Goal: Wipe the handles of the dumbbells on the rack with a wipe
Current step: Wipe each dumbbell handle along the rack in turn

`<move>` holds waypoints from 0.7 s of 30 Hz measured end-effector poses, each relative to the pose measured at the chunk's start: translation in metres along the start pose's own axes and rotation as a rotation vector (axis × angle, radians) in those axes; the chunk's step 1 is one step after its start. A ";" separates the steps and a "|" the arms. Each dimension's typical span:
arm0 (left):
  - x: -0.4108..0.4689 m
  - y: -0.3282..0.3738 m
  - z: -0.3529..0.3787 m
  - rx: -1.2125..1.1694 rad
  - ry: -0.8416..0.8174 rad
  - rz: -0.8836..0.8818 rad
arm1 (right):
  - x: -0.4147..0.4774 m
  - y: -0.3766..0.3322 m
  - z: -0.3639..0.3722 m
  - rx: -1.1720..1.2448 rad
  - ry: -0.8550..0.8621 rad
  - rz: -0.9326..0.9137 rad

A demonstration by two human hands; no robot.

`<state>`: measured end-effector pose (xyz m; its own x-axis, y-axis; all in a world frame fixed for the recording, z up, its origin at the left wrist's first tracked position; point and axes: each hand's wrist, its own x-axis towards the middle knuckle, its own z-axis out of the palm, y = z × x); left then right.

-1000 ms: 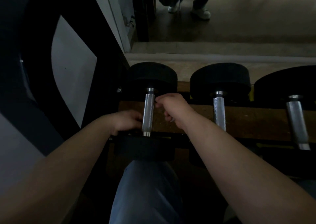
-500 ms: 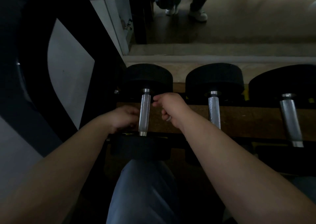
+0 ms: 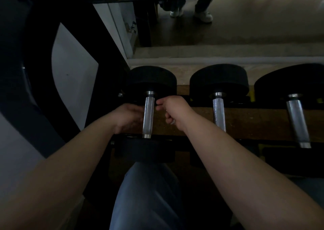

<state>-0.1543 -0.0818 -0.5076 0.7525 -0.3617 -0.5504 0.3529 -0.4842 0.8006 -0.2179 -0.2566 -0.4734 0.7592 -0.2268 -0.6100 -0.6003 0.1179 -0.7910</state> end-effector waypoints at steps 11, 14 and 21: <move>-0.040 -0.002 -0.005 0.532 -0.031 0.020 | -0.007 0.003 0.002 -0.063 -0.008 -0.006; -0.026 0.012 0.014 0.250 0.226 0.029 | -0.008 0.001 0.002 -0.045 0.006 0.002; -0.025 0.026 0.019 0.544 0.352 0.145 | -0.010 0.004 -0.002 -0.039 0.018 -0.024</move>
<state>-0.1743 -0.1005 -0.4772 0.9406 -0.2160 -0.2619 -0.0272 -0.8169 0.5761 -0.2282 -0.2555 -0.4707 0.7692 -0.2468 -0.5894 -0.5915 0.0740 -0.8029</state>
